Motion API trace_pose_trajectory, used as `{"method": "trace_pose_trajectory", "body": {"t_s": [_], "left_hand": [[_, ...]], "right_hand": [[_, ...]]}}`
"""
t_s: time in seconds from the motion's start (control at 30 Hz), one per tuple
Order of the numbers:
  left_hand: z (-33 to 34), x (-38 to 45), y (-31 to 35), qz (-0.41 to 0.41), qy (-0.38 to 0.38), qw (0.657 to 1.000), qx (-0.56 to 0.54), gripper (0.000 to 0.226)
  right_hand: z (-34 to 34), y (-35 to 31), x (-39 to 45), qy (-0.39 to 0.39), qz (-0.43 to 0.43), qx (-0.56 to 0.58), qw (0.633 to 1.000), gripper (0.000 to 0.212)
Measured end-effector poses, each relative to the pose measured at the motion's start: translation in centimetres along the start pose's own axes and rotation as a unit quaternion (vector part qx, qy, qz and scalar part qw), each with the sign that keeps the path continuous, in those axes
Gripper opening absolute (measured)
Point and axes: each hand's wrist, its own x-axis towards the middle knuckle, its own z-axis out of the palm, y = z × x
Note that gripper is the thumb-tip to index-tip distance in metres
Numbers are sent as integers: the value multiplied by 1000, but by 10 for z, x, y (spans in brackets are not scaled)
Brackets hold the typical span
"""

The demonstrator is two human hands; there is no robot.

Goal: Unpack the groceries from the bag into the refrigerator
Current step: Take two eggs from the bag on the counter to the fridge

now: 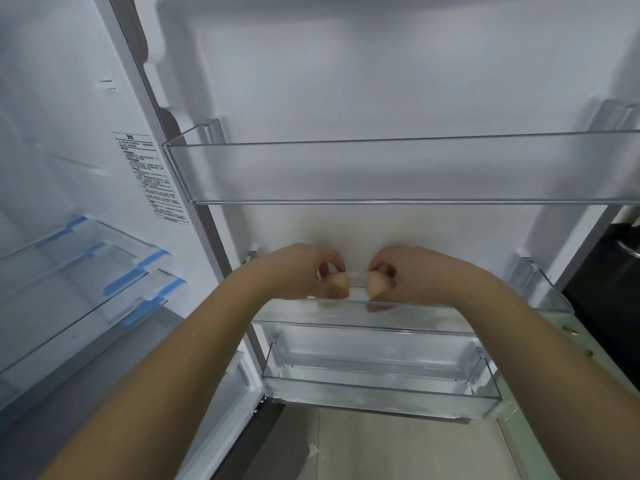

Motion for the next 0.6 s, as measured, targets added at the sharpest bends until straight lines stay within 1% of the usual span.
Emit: {"method": "trace_pose_trajectory", "body": {"t_s": [0.1, 0.23, 0.4, 0.53, 0.6], "left_hand": [[1, -5, 1, 0, 16, 1000, 18, 41], [4, -10, 3, -14, 28, 999, 8, 42], [8, -17, 3, -24, 50, 998, 11, 38], [12, -25, 5, -28, 106, 994, 7, 37], [15, -32, 8, -21, 143, 989, 29, 36]], "right_hand": [[2, 4, -2, 14, -3, 22, 1000, 59], [1, 9, -9, 19, 13, 81, 996, 55], [-1, 14, -21, 47, 13, 100, 994, 50], [1, 15, -34, 74, 4, 111, 991, 47], [4, 16, -41, 94, -6, 94, 991, 46]]}}
